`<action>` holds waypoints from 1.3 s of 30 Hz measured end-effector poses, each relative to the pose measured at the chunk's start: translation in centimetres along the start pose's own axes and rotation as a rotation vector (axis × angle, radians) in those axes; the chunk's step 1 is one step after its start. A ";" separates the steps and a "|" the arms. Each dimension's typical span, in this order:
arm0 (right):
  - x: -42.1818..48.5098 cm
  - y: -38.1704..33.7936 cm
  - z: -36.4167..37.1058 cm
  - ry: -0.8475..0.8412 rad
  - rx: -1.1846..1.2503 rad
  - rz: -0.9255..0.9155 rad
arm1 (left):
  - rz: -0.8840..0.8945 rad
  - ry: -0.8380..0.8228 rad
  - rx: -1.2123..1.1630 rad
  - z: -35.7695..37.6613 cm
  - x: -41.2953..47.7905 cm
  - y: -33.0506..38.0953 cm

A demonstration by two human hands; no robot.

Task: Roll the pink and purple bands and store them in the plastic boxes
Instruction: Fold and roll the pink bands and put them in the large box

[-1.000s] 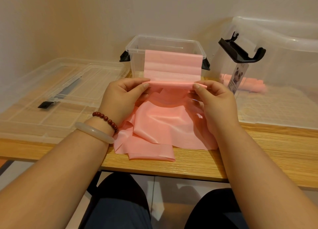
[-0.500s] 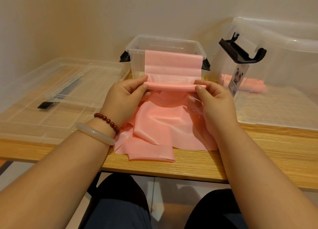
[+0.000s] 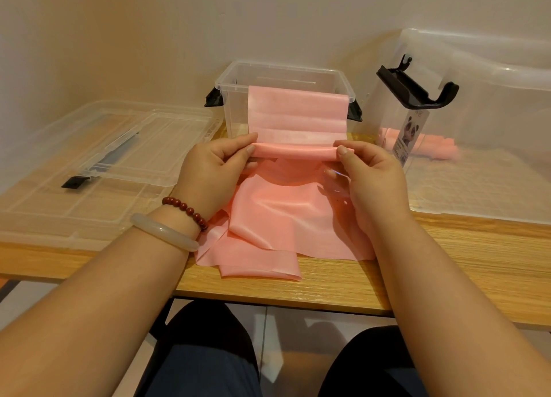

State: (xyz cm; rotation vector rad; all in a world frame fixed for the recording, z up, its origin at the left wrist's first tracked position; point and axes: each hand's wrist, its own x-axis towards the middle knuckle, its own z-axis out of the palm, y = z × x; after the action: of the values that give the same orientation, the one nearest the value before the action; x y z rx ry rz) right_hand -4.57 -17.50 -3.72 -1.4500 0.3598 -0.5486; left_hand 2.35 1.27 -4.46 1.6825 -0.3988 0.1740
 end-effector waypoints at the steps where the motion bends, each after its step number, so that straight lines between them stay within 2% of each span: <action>1: 0.1 0.1 0.0 0.004 0.003 0.004 | -0.006 0.006 -0.009 0.0 0.0 0.0; 9: -0.3 -0.2 0.1 0.025 -0.001 -0.085 | -0.067 0.020 -0.089 0.0 -0.1 0.3; 15: -0.3 -0.3 0.0 0.003 -0.002 -0.073 | -0.071 0.039 -0.170 0.0 -0.1 0.6; 21: 0.3 0.2 -0.2 -0.021 -0.046 -0.037 | -0.102 0.086 -0.168 0.1 -0.1 0.5; 28: 0.0 0.0 -0.2 0.046 -0.079 -0.049 | -0.096 0.017 -0.091 -0.2 -0.2 0.4; 32: 0.0 0.0 -0.1 0.059 -0.123 -0.066 | -0.092 0.036 -0.119 -0.1 -0.3 0.6; 39: -0.1 -0.1 0.0 0.056 -0.080 -0.041 | -0.078 0.072 -0.083 0.0 -0.4 0.7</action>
State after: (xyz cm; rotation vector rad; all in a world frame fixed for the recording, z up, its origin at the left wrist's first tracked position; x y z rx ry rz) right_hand -4.63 -17.47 -3.58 -1.5244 0.4010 -0.6150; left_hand 1.74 1.24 -3.95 1.6022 -0.2824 0.1578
